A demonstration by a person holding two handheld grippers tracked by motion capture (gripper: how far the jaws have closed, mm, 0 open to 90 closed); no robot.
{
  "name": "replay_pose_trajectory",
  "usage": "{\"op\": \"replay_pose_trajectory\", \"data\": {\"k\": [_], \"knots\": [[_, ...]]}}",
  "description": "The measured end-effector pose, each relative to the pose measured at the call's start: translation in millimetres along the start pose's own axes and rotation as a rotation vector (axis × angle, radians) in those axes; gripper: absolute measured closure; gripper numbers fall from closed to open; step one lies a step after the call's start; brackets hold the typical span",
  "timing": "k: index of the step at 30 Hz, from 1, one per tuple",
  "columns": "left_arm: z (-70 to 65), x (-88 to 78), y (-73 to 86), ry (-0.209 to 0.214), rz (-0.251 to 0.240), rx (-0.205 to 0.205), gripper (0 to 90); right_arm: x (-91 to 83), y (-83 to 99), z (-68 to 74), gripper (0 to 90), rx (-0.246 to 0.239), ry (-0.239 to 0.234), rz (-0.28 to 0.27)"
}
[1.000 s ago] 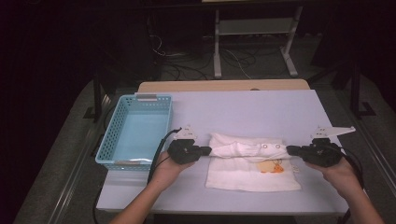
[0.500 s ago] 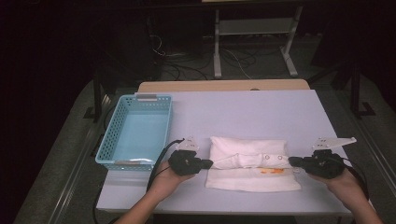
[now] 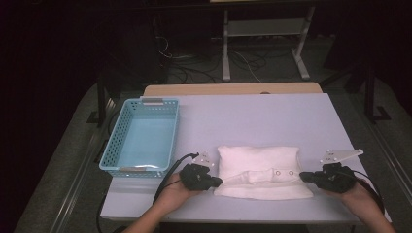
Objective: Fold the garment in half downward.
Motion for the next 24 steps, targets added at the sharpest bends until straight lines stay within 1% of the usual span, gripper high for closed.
{"op": "replay_pose_trajectory", "data": {"k": [3,6,7,9,13,16,17,19,24], "knots": [[0.5,2.0,1.2,-0.001,0.013,0.003,86.4,2.2,1.9,-0.1,86.2,-0.002,-0.007,0.014],[1.4,2.1,1.2,-0.004,0.015,0.002,85.9,5.3,4.1,0.5,86.0,-0.015,-0.013,0.02],[1.9,1.7,1.2,-0.006,0.015,0.003,85.6,6.0,4.6,1.4,85.8,-0.011,-0.017,0.023],[3.0,0.7,1.0,-0.011,0.015,0.003,85.5,6.3,4.4,1.7,85.3,-0.011,-0.021,0.023],[4.7,0.9,2.5,-0.019,0.029,0.006,84.9,6.1,5.1,1.5,84.5,-0.016,-0.032,0.022],[5.1,-0.4,2.0,-0.019,0.026,0.006,79.5,4.9,4.6,0.7,80.5,-0.015,-0.034,0.017],[4.6,-0.9,1.2,-0.015,0.015,-0.002,77.0,4.0,4.0,0.1,78.1,-0.013,-0.035,0.012],[4.7,-2.5,-0.2,-0.015,0.005,-0.004,72.3,1.7,2.2,-0.4,73.8,-0.003,-0.037,-0.004],[2.9,-10.4,-6.2,0.002,-0.045,-0.009,63.4,-4.9,-5.8,-0.4,64.6,0.02,-0.06,-0.068]]}}
Point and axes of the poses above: each handheld gripper's, and its own axes: x roughly forward along the jaws, y roughly out of its underside, z roughly to its left, the point moved 7 cm from there along x, roughly forward along the jaws, and after that the axes turned 6 degrees about y, right-handed, at the moved point
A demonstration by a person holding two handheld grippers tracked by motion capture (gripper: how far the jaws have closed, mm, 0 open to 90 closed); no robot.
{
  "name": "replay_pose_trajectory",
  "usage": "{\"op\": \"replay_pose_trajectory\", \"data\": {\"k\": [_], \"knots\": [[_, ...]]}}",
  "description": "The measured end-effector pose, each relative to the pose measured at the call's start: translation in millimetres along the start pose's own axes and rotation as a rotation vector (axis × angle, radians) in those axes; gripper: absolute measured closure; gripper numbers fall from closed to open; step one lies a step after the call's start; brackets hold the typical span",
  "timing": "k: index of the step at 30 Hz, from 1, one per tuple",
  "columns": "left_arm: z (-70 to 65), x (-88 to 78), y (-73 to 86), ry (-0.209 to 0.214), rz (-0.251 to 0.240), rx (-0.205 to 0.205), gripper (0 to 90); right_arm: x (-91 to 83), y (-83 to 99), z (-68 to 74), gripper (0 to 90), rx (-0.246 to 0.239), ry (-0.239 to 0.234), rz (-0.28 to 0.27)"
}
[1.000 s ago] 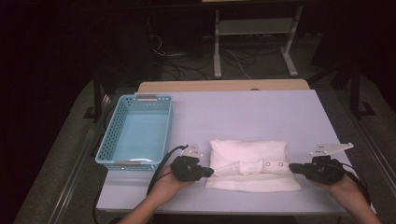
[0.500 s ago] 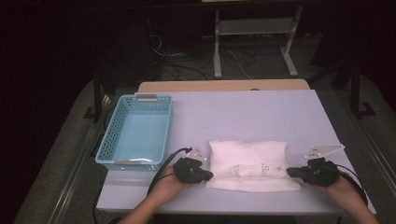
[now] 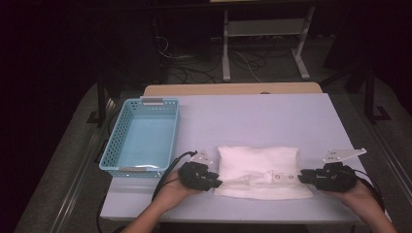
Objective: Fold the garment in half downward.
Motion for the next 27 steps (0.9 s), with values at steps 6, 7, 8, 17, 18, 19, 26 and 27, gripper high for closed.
{"op": "replay_pose_trajectory", "data": {"k": [6,7,8,17,18,19,26,27], "knots": [[1.1,-5.6,-6.1,-0.005,-0.043,-0.008,60.4,-3.9,-9.3,-0.9,64.4,0.032,-0.012,-0.064],[0.7,-5.4,-6.6,-0.003,-0.045,-0.009,62.9,-3.2,-9.5,-0.7,68.3,0.031,-0.013,-0.063],[0.1,-5.0,-7.6,-0.003,-0.049,-0.007,66.5,-2.5,-9.5,-0.1,71.0,0.028,-0.015,-0.058],[-0.2,-0.8,-22.5,-0.014,-0.074,0.012,85.6,9.8,-12.5,6.5,80.1,-0.009,-0.03,-0.027],[1.0,-0.6,-25.0,-0.015,-0.081,0.011,85.0,11.3,-13.3,6.3,78.4,-0.014,-0.029,-0.029],[2.4,-0.3,-27.5,-0.018,-0.084,0.011,84.3,12.3,-14.0,6.8,76.9,-0.01,-0.029,-0.027],[15.6,0.4,-45.7,-0.054,-0.114,0.02,80.8,18.8,-19.6,9.1,65.2,-0.012,-0.027,-0.034],[18.5,0.3,-48.6,-0.066,-0.119,0.02,77.6,19.6,-20.3,9.0,61.9,-0.012,-0.025,-0.036]]}}
Point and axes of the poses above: each handheld gripper's, and its own axes: x roughly forward along the jaws, y roughly out of its underside, z roughly to its left, the point moved 7 cm from there along x, roughly forward along the jaws, and after that the axes turned 6 degrees about y, right-handed, at the moved point
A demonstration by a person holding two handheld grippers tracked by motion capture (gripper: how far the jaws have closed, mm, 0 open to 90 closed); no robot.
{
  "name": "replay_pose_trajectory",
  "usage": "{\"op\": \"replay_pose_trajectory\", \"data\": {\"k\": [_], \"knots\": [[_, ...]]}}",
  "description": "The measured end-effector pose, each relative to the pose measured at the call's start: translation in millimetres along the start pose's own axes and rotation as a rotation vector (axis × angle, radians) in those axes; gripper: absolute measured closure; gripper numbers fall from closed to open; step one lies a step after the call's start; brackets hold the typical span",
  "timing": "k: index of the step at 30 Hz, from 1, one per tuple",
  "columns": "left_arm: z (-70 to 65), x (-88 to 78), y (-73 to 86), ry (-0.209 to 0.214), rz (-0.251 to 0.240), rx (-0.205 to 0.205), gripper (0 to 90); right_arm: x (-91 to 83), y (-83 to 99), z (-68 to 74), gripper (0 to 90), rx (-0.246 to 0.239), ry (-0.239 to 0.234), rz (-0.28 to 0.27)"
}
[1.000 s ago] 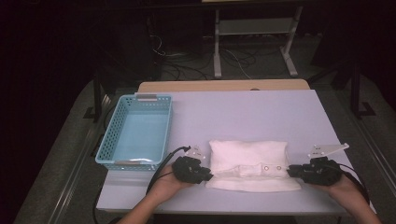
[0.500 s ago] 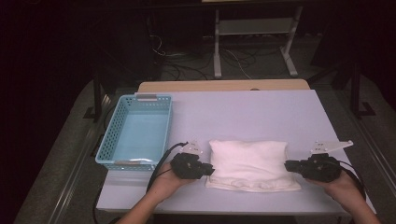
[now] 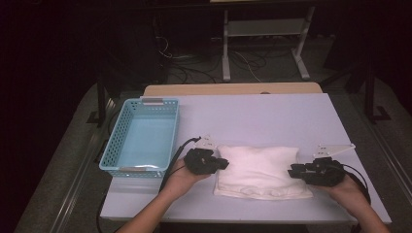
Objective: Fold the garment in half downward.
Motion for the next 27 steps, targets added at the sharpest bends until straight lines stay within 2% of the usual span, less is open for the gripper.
{"op": "replay_pose_trajectory", "data": {"k": [3,6,10,12,16,21,27], "knots": [[9.4,1.9,-9.1,-0.026,-0.025,-0.014,68.3,3.3,-2.2,-0.7,55.3,0.003,0.012,-0.01],[18.0,5.2,-16.4,-0.046,-0.034,-0.011,58.4,4.9,-3.8,-0.3,50.7,0.001,0.019,-0.016],[27.2,9.3,-23.3,-0.069,-0.049,-0.019,50.9,5.5,-5.6,-0.7,47.9,0.003,0.022,-0.026],[32.9,11.8,-25.2,-0.091,-0.04,-0.016,47.2,6.0,-6.3,-0.9,46.6,0.003,0.026,-0.028],[44.3,15.3,-28.1,-0.111,-0.042,-0.046,40.6,7.9,-7.4,-2.0,44.5,-0.005,0.031,-0.034],[57.9,20.2,-25.8,-0.155,-0.031,-0.092,31.9,6.3,-4.1,-3.0,43.2,-0.001,0.038,-0.033],[64.1,23.1,-15.4,-0.197,0.012,-0.12,30.8,-1.3,-1.2,-5.0,42.8,0.004,0.053,-0.048]]}}
Point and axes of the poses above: each handheld gripper's, and its own axes: x roughly forward along the jaws, y roughly out of its underside, z roughly to its left, the point moved 7 cm from there along x, roughly forward along the jaws, and after that the axes turned 6 degrees about y, right-handed, at the moved point
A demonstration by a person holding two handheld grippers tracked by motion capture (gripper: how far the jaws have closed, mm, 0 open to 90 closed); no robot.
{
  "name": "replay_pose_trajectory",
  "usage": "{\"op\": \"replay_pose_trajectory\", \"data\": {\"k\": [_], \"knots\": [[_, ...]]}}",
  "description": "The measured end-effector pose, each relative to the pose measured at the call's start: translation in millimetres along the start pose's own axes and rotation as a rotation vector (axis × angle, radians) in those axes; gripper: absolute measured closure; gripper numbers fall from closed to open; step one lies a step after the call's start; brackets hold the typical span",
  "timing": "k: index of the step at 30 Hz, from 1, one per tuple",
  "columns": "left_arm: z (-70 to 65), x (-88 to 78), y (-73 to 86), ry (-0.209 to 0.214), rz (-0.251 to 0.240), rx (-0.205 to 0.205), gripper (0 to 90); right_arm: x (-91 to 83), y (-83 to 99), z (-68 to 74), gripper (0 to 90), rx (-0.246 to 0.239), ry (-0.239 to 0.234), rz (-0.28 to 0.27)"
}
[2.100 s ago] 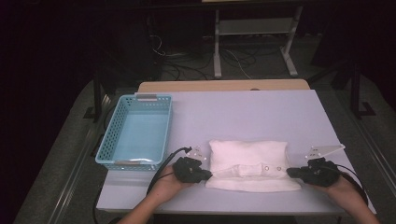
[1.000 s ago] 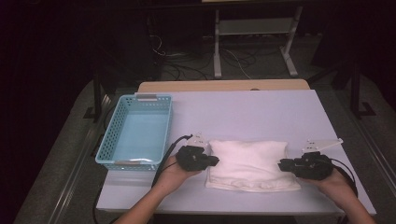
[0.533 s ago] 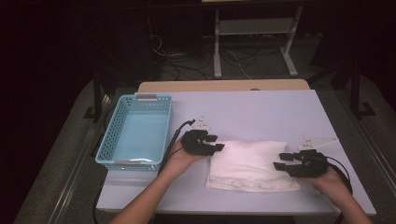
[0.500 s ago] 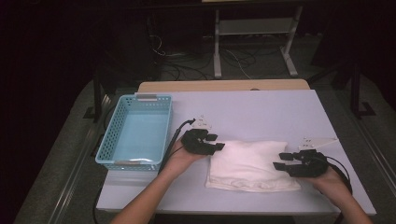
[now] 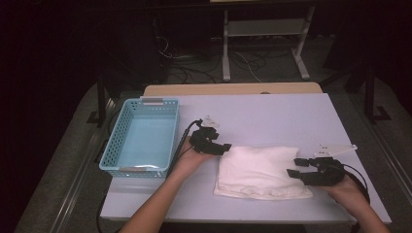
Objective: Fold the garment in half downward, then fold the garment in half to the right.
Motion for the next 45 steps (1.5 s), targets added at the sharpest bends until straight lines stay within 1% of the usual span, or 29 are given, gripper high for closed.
{"op": "replay_pose_trajectory", "data": {"k": [3,6,9,11,18,24,27,29,31,32,34,36,38,43,45], "knots": [[3.3,3.7,3.4,-0.03,0.021,0.002,30.8,-1.0,0.2,-1.7,42.8,0.001,0.008,-0.003],[7.9,7.9,7.6,-0.041,0.028,-0.01,31.7,-0.1,-0.3,-1.8,42.8,0.002,0.007,-0.004],[12.1,11.0,12.3,-0.04,0.039,-0.021,34.3,1.5,-0.1,-1.4,42.7,-0.006,0.006,0.001],[13.4,13.2,13.7,-0.04,0.037,-0.027,35.7,2.4,0.2,-1.4,42.6,-0.009,0.008,0.006],[18.0,19.7,15.7,-0.043,0.035,-0.02,44.4,3.3,0.8,-4.0,42.5,-0.009,0.015,0.009],[15.7,22.9,17.3,0.003,0.041,-0.015,55.5,2.8,-0.4,-5.3,42.3,-0.005,0.023,0.006],[14.4,24.9,17.2,0.023,0.043,0.001,61.9,4.4,-2.8,-8.8,42.3,0.002,0.035,0.007],[13.6,25.5,17.0,0.039,0.046,0.003,65.3,5.5,-5.7,-11.9,42.3,0.009,0.047,0.001],[14.1,24.6,17.2,0.052,0.049,0.002,65.6,6.4,-8.2,-15.5,42.2,0.013,0.06,-0.001],[15.1,23.7,17.5,0.058,0.049,-0.006,64.8,6.9,-9.4,-17.5,42.2,0.015,0.069,-0.002],[17.0,21.8,17.8,0.072,0.046,-0.034,60.3,7.9,-11.9,-21.5,42.1,0.017,0.082,-0.002],[17.4,20.4,17.8,0.085,0.042,-0.05,58.1,9.3,-14.5,-26.4,42.0,0.02,0.098,-0.002],[17.1,20.0,17.6,0.082,0.044,-0.05,57.2,10.9,-16.7,-31.3,42.0,0.027,0.11,0.0],[17.4,20.4,17.4,0.085,0.04,-0.052,57.1,18.2,-23.5,-48.9,42.1,0.04,0.17,0.009],[18.1,20.0,17.1,0.086,0.039,-0.055,56.0,21.7,-26.0,-57.3,42.7,0.056,0.192,0.017]]}}
Point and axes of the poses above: each handheld gripper's, and its own axes: x roughly forward along the jaws, y roughly out of its underside, z roughly to its left, the point moved 7 cm from there along x, roughly forward along the jaws, and after that the axes turned 6 degrees about y, right-handed, at the moved point
